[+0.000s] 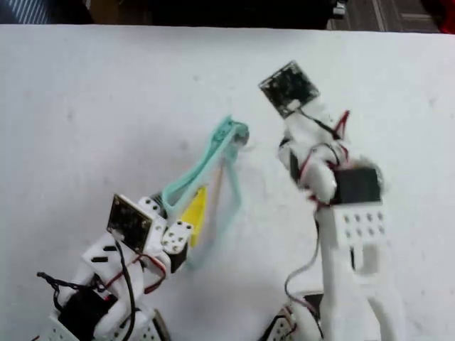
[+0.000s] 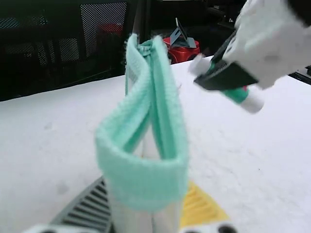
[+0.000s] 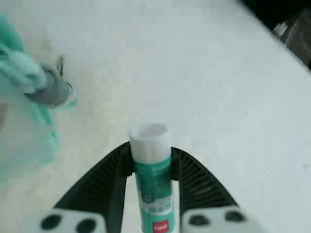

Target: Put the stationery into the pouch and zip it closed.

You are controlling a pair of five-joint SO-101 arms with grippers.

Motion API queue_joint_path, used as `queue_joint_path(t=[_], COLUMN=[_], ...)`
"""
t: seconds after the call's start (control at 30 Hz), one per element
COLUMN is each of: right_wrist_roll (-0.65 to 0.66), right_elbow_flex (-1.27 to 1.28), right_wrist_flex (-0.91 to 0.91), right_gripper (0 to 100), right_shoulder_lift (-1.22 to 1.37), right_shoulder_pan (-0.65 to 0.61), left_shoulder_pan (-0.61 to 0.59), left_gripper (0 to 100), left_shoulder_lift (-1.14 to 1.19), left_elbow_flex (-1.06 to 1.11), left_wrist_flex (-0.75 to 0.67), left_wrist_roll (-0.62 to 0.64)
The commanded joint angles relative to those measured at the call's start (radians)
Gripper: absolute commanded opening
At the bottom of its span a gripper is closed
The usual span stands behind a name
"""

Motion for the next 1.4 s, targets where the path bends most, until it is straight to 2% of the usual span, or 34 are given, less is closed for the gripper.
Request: queue_joint_path(t=[0.0, 0.07, 0.13, 0.2, 0.33, 0.53, 0.77, 1.0, 1.37], right_wrist_roll=[-0.041, -0.055, -0.071, -0.097, -0.187, -0.356, -0.388, -0.388, -0.390], right_elbow_flex=[-0.155, -0.187, -0.204, -0.224, -0.307, -0.371, -0.227, -0.037, -0.005], right_wrist_flex=[0.070, 0.091, 0.096, 0.088, 0.016, -0.120, -0.228, -0.346, -0.306], right_gripper=[1.6, 1.6, 1.6, 1.6, 1.6, 1.6, 1.6, 1.6, 1.6], right_shoulder_lift=[-0.145, -0.194, -0.232, -0.262, -0.286, -0.278, -0.232, -0.228, -0.303], right_shoulder_pan=[-0.058, -0.105, -0.150, -0.191, -0.297, -0.527, -0.717, -0.742, -0.737], left_shoulder_pan=[0.016, 0.016, 0.010, 0.010, 0.012, 0.010, 0.010, 0.008, 0.008], left_gripper=[9, 19, 27, 27, 26, 26, 26, 26, 26], left_shoulder_lift=[-0.013, -0.013, -0.013, -0.013, -0.013, -0.013, -0.013, -0.013, -0.013], left_elbow_flex=[-0.009, -0.012, -0.017, -0.038, -0.054, -0.054, -0.054, -0.054, -0.054], left_wrist_flex=[0.009, 0.043, 0.080, 0.100, 0.115, 0.117, 0.115, 0.114, 0.114], left_wrist_roll=[0.000, 0.012, 0.089, 0.118, 0.074, 0.072, 0.072, 0.072, 0.071])
